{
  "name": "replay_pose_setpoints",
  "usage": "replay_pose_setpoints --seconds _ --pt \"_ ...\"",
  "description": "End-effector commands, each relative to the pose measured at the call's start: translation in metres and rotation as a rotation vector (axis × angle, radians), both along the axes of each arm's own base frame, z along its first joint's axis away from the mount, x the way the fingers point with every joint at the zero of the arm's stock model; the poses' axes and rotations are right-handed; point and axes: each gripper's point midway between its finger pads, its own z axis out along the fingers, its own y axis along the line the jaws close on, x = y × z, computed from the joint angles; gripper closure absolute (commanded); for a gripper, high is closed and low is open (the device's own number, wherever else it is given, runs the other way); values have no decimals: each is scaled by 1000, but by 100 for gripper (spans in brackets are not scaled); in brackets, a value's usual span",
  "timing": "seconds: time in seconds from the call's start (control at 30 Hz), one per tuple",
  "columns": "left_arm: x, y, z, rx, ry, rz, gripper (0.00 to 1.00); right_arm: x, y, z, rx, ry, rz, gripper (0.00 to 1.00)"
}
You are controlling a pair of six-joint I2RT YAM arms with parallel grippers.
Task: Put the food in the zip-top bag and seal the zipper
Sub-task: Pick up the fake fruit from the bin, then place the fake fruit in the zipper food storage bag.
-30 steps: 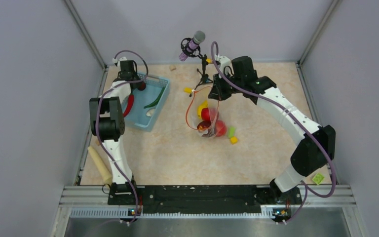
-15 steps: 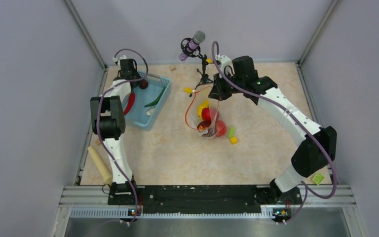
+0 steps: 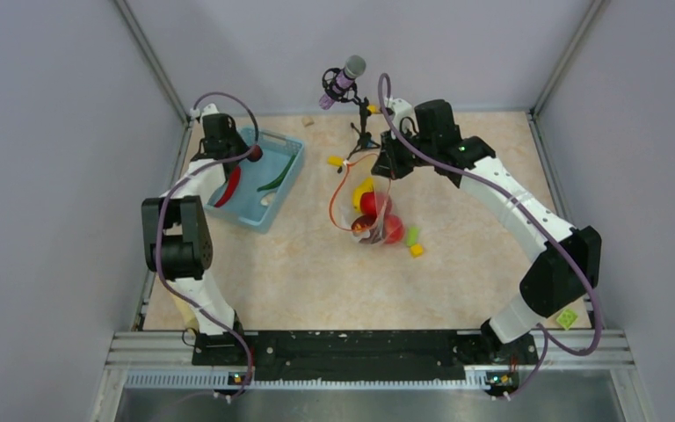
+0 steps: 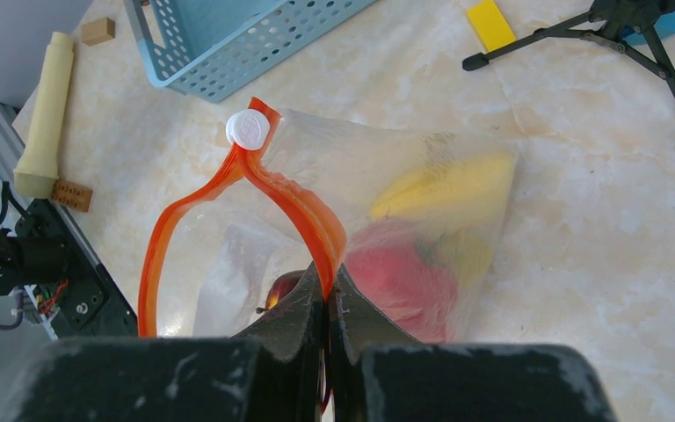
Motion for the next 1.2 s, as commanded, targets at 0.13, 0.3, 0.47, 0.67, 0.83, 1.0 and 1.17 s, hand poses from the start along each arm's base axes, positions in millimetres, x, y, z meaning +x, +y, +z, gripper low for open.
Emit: replay_pose_setpoints --seconds 0.13,0.3,0.47,0.67,0.83,1.0,1.17 --pt "-40 -43 149 -33 -357 -105 100 -2 1 38 69 -98 24 100" --pt "-94 -94 217 -44 -522 -263 100 -3 1 39 72 -95 24 100" --pt "-168 -166 275 -35 -717 -529 100 -7 -1 43 77 -106 25 100" --pt "-225 -226 294 -75 -785 -857 100 -10 -3 51 96 -131 18 100" --pt "-232 -270 277 -61 -724 -1064 100 -14 -4 54 107 -145 23 100" --pt "-244 -310 251 73 -648 -1228 100 -13 -4 54 106 -151 23 100" --pt "-261 -328 237 229 -685 -1299 100 -12 -6 54 102 -151 8 100"
